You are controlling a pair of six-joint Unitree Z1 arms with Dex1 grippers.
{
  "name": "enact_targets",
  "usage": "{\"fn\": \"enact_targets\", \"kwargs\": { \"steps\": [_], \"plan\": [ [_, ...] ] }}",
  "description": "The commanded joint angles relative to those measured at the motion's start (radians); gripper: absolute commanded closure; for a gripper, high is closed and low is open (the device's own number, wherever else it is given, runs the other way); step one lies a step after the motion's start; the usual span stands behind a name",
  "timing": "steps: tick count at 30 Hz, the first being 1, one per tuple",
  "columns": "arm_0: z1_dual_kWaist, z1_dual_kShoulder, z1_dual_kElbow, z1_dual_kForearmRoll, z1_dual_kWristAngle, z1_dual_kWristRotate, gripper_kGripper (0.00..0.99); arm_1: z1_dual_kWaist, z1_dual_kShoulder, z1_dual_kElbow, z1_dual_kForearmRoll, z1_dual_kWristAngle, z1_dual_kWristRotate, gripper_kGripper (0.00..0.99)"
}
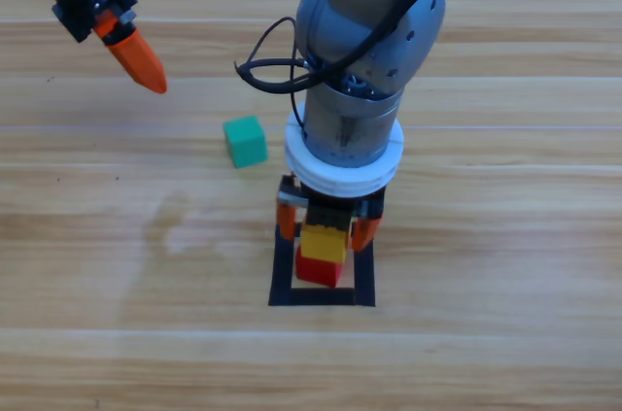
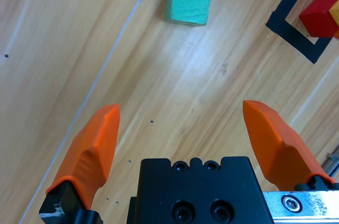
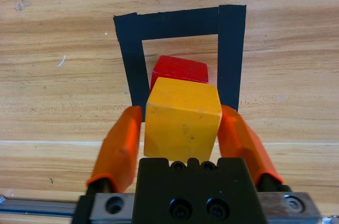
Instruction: Stack the blocks in the rectangular block: red at the bottom, yellow in the middle, green on top
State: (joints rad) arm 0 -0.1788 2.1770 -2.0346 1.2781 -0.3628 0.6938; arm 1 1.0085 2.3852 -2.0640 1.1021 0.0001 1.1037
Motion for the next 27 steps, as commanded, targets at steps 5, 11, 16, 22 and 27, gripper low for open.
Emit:
{"fn": "enact_targets", "kwargs": {
  "steps": [5, 11, 16, 22, 27],
  "plan": [
    [0.036, 0.089, -0.07, 0.001, -0.008, -0.031, 0.0, 0.047, 0.002, -0.065, -0.008, -0.023, -0.062, 0.001],
    [0.036, 0.211, -0.225, 0.026, 0.002, -0.031, 0.0, 0.047, -0.13, -0.062, 0.027, -0.071, -0.077, 0.0],
    [-0.001, 0.308, -0.334, 0.075, 0.055, 0.0, 0.0, 0.03, -0.251, -0.007, 0.045, -0.081, -0.096, 0.001],
    [-0.107, 0.285, -0.335, 0.093, 0.15, 0.007, 0.0, -0.076, -0.359, 0.165, 0.047, -0.022, -0.18, 0.0],
    [-0.173, 0.222, -0.329, 0.129, 0.188, -0.017, 0.0, -0.182, -0.396, 0.311, 0.047, 0.047, -0.347, 0.002]
  ]
}}
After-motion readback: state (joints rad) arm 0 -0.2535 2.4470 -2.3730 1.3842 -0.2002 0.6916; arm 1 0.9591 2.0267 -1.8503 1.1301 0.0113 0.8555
